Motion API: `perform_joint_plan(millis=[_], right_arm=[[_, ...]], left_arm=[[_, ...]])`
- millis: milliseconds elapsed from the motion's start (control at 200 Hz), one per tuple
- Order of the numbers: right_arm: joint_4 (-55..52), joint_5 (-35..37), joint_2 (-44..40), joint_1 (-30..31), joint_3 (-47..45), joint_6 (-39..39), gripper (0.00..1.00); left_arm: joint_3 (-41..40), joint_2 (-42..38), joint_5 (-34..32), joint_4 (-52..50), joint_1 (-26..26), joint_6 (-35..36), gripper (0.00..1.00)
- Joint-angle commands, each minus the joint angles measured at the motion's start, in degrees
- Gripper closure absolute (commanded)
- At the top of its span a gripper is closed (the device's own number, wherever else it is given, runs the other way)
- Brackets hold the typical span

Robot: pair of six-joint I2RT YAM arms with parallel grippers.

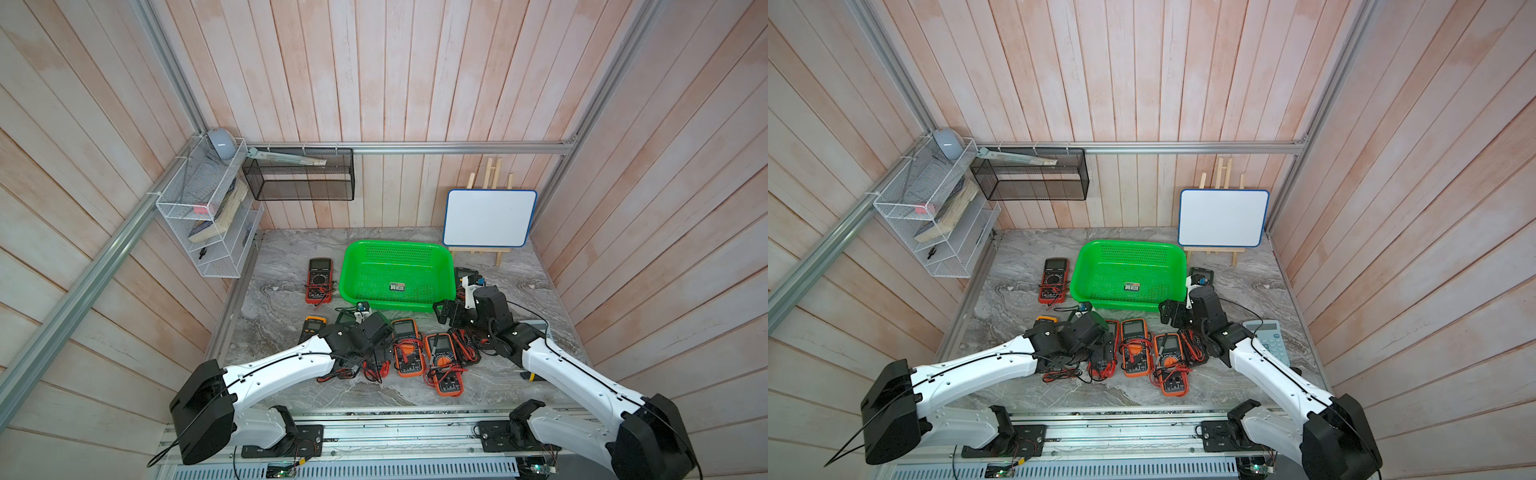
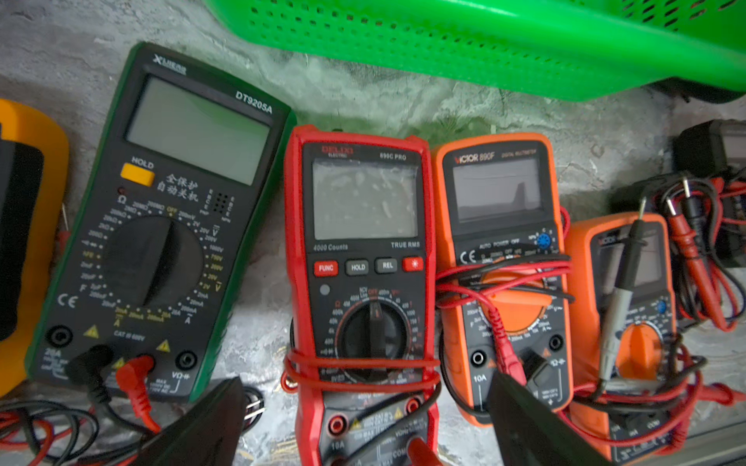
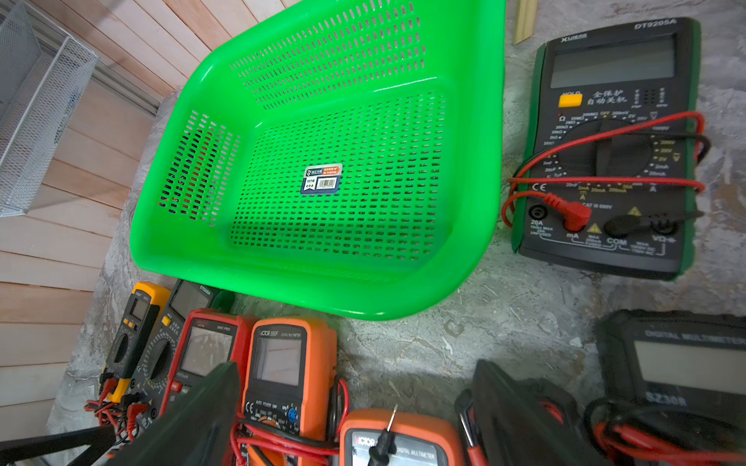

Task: Put the multimeter into the basket
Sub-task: Pick up the multimeter from the center of the board.

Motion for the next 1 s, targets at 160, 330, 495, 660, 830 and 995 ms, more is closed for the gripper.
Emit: perform_joint_plan(millis=[160, 330, 495, 660, 830, 995], right_arm=[[-1.8, 0.5, -1.2, 0.2, -0.8, -1.4, 0.04], [-2.1, 1.2, -1.7, -0.1, -1.2, -1.8, 0.03], [-2.2, 1.2, -2.2, -0.6, -1.8, -1.8, 0.03], [-2.3, 1.1, -2.2, -1.4, -2.0, -2.0, 0.03], [-2.4, 0.8, -2.0, -2.4, -2.0, -2.1, 0.03], [-2.6, 0.4, -2.0, -3.0, -2.0, -2.0, 0.03]], left_arm=[[2.4, 3.6, -2.0, 0.0, -2.2, -2.0, 0.0], [3.2, 5.9, -3.7, -1.1, -2.2, -1.3, 0.0], [3.3, 7.7, -4.3, -0.8, -2.2, 0.4, 0.0], [3.0, 9.8, -4.2, 0.3, -2.2, 1.8, 0.0], [2.7, 12.8, -3.8, 1.1, -2.1, 2.8, 0.0], [1.5, 14.9, -3.9, 2.5, -1.9, 3.3, 0.0]])
